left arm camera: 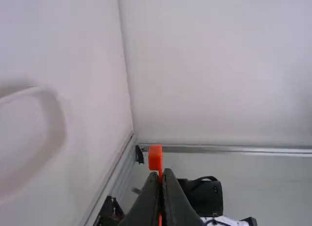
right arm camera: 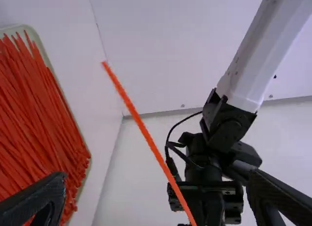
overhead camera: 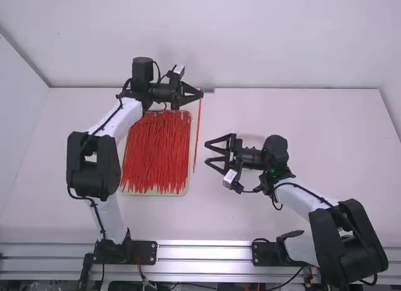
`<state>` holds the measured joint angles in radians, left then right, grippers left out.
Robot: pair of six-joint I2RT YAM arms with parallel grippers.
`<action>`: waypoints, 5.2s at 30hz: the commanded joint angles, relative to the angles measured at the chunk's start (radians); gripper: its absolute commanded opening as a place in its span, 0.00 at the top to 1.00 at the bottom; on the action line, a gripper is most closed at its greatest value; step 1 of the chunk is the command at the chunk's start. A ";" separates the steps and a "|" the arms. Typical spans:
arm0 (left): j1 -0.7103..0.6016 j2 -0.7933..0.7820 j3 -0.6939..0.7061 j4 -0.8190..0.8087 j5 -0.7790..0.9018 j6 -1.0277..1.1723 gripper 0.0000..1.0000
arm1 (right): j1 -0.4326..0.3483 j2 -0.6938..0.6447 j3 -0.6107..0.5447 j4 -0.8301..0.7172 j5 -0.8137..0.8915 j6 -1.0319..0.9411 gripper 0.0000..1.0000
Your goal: Fasten the cable tie
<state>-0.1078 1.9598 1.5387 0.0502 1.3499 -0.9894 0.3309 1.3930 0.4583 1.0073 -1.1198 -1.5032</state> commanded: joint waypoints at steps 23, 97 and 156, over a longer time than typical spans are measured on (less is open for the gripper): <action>-0.076 0.005 -0.006 0.007 -0.057 -0.026 0.98 | -0.006 0.000 -0.014 0.138 -0.087 0.041 0.39; -0.090 0.005 -0.023 0.021 -0.060 0.018 0.98 | -0.047 0.000 -0.013 0.138 -0.084 0.313 1.00; -0.089 0.005 -0.023 0.641 0.129 0.572 0.98 | -0.029 0.000 0.194 0.191 0.227 2.136 1.00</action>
<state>-0.1883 1.9598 1.5246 0.6807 1.4189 -0.5068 0.2993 1.3930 0.6140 1.1988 -0.8951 0.5385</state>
